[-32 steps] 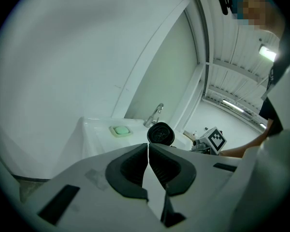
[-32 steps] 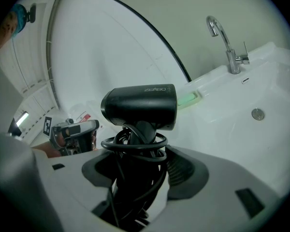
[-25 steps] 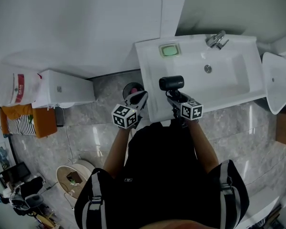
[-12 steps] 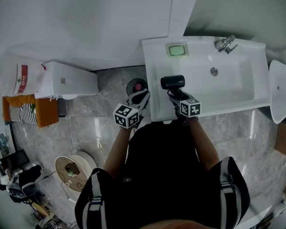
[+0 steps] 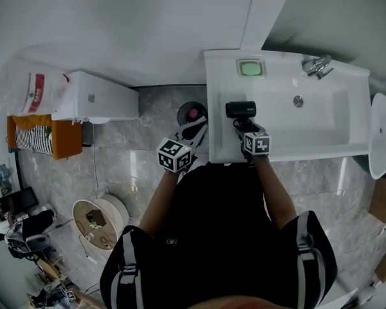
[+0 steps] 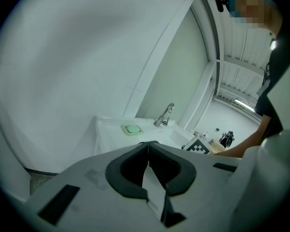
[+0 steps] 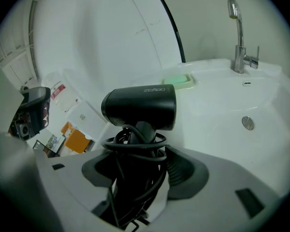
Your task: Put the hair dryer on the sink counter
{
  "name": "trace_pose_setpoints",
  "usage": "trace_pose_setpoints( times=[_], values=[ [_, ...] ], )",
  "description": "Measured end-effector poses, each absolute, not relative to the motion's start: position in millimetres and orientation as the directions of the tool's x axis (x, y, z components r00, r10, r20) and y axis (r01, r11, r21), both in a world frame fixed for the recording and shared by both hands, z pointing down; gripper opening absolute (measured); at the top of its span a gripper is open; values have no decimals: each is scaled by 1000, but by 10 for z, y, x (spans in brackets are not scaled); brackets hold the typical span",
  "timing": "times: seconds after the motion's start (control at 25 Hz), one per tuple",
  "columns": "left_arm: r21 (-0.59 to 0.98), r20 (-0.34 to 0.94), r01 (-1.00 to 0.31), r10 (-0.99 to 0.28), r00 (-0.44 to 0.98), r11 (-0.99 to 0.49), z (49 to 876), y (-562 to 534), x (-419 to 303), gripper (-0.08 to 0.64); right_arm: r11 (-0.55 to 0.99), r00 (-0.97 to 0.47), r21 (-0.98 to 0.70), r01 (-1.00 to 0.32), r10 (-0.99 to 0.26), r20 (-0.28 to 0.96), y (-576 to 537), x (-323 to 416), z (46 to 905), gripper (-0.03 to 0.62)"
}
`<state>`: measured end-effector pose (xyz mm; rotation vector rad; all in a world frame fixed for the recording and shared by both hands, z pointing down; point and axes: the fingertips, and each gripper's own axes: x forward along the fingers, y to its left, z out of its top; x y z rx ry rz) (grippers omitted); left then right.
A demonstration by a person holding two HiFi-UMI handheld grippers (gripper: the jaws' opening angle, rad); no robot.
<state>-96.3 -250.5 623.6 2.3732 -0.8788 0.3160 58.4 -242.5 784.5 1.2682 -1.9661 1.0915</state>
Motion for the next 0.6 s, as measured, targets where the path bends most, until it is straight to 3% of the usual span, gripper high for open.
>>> trace_pose_setpoints(
  times=[0.6],
  values=[
    [426,413,-671,-529,741,-607,6213,-2422,-1082,20,213,-307,-233,-949,-452,838,-2441,582,8053,326]
  ],
)
